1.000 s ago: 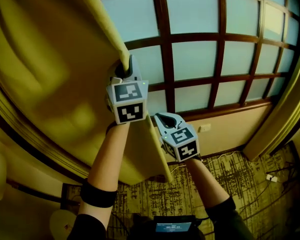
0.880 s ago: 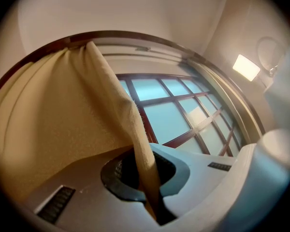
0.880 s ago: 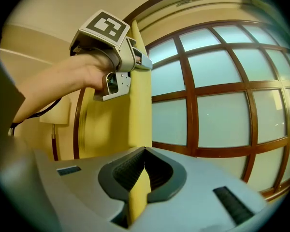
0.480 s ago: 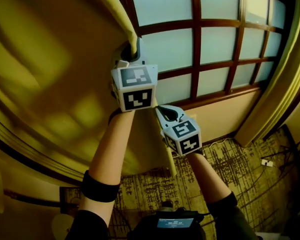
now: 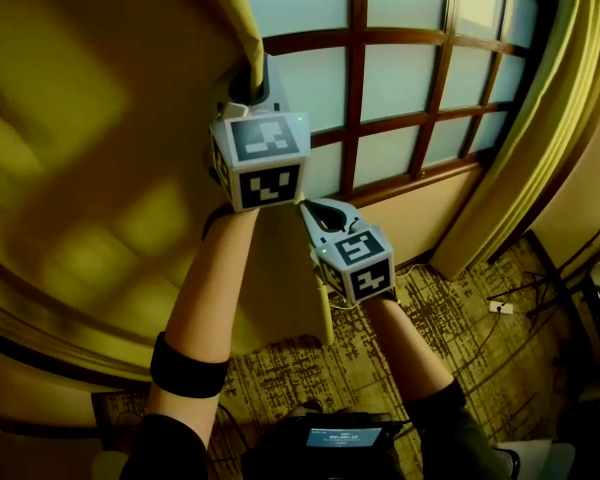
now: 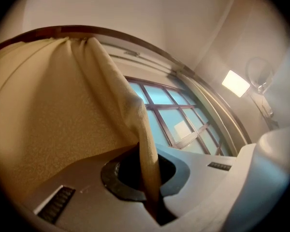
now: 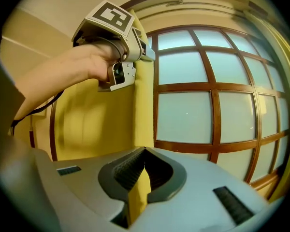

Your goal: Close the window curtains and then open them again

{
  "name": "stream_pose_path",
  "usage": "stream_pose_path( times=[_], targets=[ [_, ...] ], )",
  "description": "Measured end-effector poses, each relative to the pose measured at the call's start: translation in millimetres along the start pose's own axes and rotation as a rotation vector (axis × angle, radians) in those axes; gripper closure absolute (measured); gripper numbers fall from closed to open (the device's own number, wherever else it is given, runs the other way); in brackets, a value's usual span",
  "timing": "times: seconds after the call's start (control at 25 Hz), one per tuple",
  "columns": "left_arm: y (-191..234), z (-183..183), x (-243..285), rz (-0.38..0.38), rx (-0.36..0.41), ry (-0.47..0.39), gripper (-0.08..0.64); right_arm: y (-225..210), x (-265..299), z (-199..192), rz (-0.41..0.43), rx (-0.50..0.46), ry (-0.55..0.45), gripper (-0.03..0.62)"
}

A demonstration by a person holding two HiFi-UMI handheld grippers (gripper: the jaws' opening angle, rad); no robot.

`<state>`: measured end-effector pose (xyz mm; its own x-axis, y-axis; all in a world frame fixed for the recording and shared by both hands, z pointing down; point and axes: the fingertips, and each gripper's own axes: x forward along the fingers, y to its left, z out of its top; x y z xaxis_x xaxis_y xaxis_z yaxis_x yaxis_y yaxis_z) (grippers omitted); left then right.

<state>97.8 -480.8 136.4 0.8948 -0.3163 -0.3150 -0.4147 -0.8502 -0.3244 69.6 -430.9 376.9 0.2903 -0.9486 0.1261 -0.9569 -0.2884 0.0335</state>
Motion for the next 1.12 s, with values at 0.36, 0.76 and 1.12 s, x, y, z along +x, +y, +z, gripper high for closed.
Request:
stream_pose_path(
  times=[0.36,0.76,1.12],
  targets=[
    [-29.6,-0.9,25.9,-0.032,0.010,0.001,0.554,-30.1,-2.9,3.6,-0.018,-0.005,-0.007,0.577],
    [-83.5,10.9,59.5,0.053,0.085,-0.004,0.555,-102.2,-19.9,-19.1,0.022,-0.014,-0.019,0.577],
    [-128.8,18.5,97.6,0.128,0.128,0.045,0.556,-170.6,-44.1,-15.2,0.101,0.020,-0.027,0.578]
  ],
)
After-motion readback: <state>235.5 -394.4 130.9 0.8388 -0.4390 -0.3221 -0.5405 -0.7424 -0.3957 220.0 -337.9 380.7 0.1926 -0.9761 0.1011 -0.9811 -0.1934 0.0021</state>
